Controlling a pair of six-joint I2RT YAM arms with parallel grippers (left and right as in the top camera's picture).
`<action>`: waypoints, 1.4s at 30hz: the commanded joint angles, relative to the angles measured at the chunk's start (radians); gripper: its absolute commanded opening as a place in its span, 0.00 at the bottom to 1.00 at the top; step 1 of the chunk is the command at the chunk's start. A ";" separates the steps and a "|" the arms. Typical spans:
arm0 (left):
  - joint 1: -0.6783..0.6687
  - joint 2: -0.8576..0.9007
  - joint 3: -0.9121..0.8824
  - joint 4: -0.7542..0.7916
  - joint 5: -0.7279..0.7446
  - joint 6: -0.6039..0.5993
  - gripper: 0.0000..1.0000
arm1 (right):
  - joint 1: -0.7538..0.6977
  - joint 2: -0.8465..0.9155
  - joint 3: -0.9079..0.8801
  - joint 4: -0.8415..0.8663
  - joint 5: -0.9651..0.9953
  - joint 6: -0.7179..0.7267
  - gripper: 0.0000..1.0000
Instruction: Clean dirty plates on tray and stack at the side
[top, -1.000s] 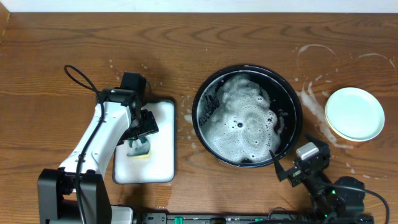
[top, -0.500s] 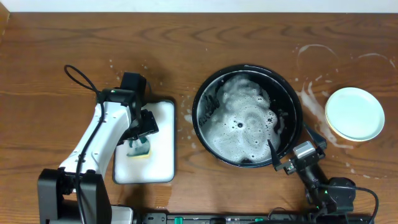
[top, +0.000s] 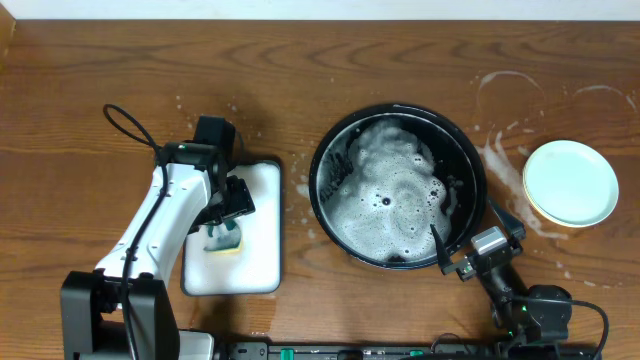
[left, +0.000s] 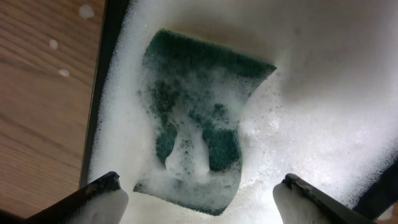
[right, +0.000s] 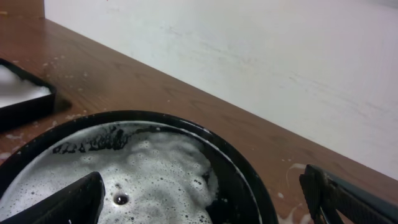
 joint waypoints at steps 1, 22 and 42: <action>0.004 0.000 0.000 -0.002 -0.005 0.002 0.83 | 0.016 -0.006 -0.005 -0.001 0.003 -0.006 0.99; -0.014 -0.467 -0.038 0.053 -0.073 0.014 0.83 | 0.016 -0.006 -0.005 -0.001 0.003 -0.006 0.99; 0.052 -1.458 -0.763 0.690 -0.089 0.017 0.83 | 0.016 -0.006 -0.005 -0.002 0.003 -0.006 0.99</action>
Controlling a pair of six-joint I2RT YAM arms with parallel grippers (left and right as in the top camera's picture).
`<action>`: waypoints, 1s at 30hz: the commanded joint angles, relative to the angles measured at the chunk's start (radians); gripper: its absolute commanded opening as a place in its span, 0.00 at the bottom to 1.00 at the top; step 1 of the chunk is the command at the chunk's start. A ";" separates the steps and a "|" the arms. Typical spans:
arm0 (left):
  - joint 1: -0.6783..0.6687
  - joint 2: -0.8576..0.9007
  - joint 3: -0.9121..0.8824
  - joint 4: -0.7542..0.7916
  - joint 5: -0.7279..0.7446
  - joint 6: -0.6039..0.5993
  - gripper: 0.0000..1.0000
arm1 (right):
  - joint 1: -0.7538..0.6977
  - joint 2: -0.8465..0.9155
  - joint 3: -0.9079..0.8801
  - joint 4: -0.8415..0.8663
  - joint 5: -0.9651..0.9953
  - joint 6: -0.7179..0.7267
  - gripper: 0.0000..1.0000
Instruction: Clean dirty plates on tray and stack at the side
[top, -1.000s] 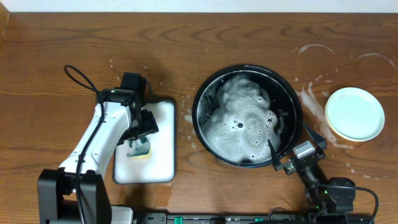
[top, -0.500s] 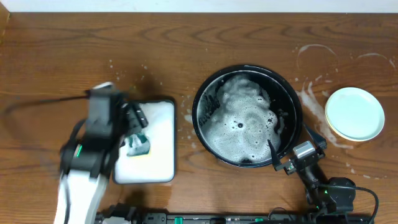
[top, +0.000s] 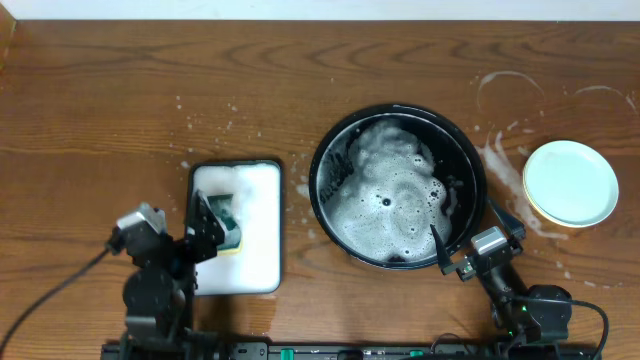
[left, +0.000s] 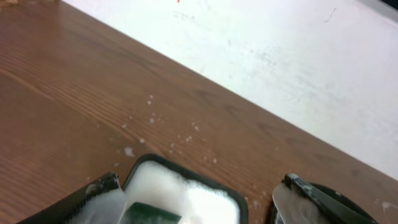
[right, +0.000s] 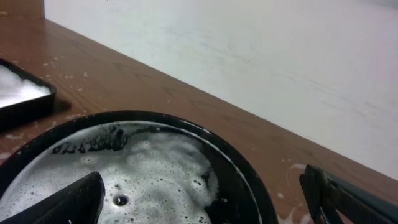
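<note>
A green sponge (top: 226, 226) lies in the foam of the small black tray (top: 262, 268); it also shows at the bottom of the left wrist view as the sponge (left: 153, 215). My left gripper (top: 204, 230) sits low at the tray's left side, open, its foam-smeared fingers (left: 102, 200) apart and holding nothing. Pale plates (top: 571, 183) are stacked at the far right. The round black basin (top: 398, 110) is full of suds, and no plate shows in it. My right gripper (right: 202, 186) is open at the basin's near right rim.
Splashes of foam and wet rings mark the wood between the basin and the plates (top: 505, 150). A white wall (left: 280, 50) borders the table's far edge. The left arm's base (top: 155, 290) stands at the front edge.
The left arm was stretched over the tray with its open gripper looking straight down on the sponge; now it is drawn back low at the tray's left side. The sponge stays in the tray. The right arm is unmoved.
</note>
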 joint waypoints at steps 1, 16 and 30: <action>0.006 -0.097 -0.085 0.033 -0.019 0.008 0.83 | 0.016 -0.006 -0.005 -0.001 0.002 -0.006 0.99; -0.007 -0.164 -0.330 0.244 -0.048 0.008 0.83 | 0.016 -0.006 -0.005 -0.001 0.002 -0.006 0.99; -0.008 -0.161 -0.330 0.244 -0.048 0.008 0.83 | 0.016 -0.006 -0.005 -0.002 0.002 -0.006 0.99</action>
